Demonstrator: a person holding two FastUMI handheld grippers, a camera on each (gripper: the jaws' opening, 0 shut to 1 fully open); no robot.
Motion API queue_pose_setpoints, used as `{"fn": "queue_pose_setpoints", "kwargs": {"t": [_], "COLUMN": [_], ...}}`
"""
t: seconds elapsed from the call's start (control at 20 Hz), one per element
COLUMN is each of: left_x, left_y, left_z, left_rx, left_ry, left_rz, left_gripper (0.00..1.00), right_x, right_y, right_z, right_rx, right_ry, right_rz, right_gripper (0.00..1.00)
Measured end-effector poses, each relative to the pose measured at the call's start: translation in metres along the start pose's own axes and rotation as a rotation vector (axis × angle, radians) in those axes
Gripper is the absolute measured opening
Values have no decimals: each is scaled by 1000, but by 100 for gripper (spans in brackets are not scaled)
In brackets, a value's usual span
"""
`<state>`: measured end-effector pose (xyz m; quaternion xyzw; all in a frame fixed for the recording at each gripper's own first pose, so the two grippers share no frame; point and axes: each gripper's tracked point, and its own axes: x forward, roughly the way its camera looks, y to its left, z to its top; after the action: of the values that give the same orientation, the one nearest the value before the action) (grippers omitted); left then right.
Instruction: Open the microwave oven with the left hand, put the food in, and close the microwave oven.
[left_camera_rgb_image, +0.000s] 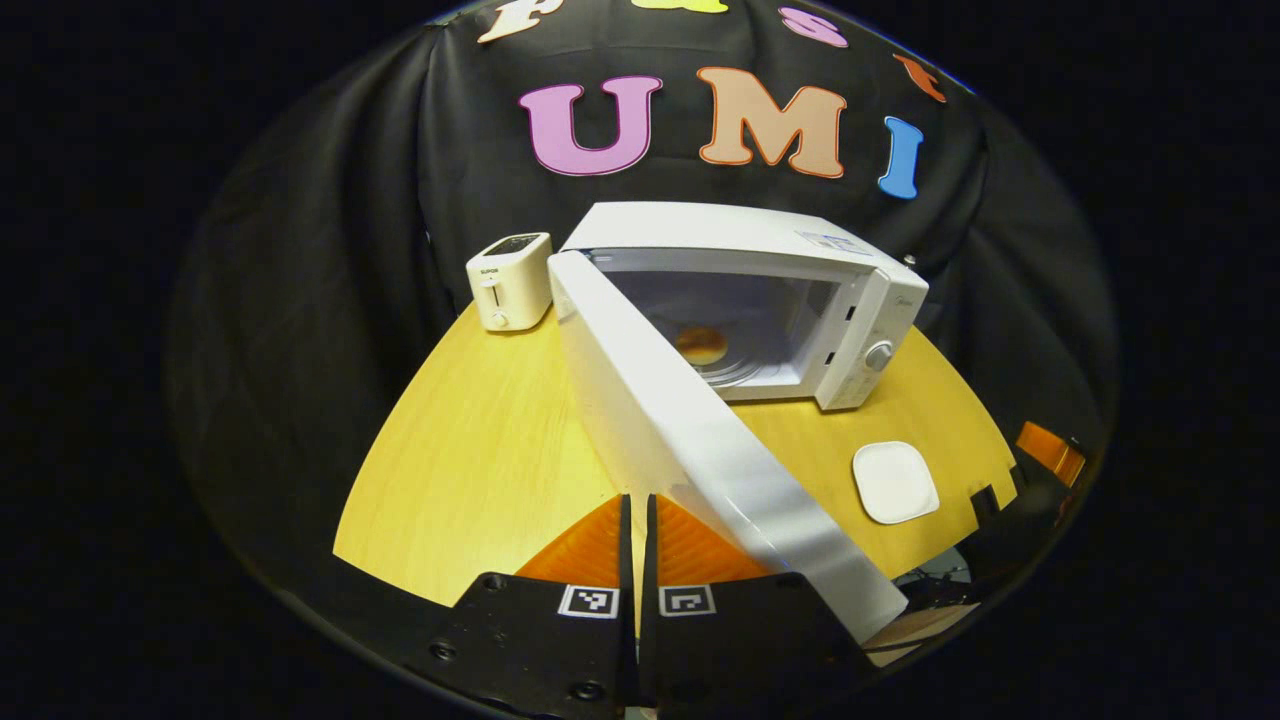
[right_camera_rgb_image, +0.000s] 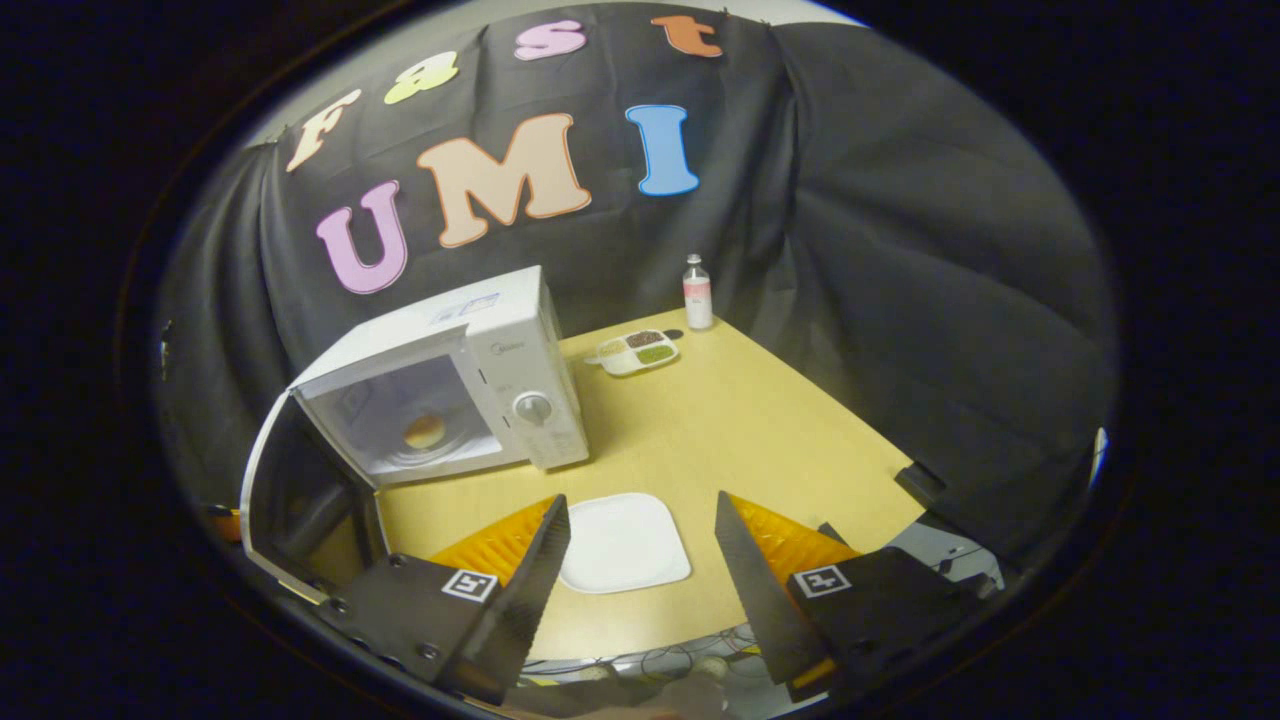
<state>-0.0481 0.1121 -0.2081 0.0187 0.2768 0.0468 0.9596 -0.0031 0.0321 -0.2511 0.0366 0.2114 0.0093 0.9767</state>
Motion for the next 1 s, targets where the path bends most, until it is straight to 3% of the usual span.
{"fn": "queue_pose_setpoints", "kwargs": {"t": [0.55,0.6,0.65,1.0], "left_x": [34,39,43,71], "left_y": [-86,-94,-101,-146], "left_z": [39,43,46,75], "left_rx": [29,32,35,61], "left_ry": [-57,-63,-67,-104], "left_rz": [-92,-103,-112,-174], "left_gripper": [1,1,1,2], "right_x": [13,14,15,21], "right_y": [-32,-33,-35,-44], "right_z": [27,31,35,60], "right_rx": [-43,-40,-38,-25], "right_ry": [-38,-50,-61,-136], "right_rz": [-9,-6,-4,3], "right_gripper": [87,92,87,87]}}
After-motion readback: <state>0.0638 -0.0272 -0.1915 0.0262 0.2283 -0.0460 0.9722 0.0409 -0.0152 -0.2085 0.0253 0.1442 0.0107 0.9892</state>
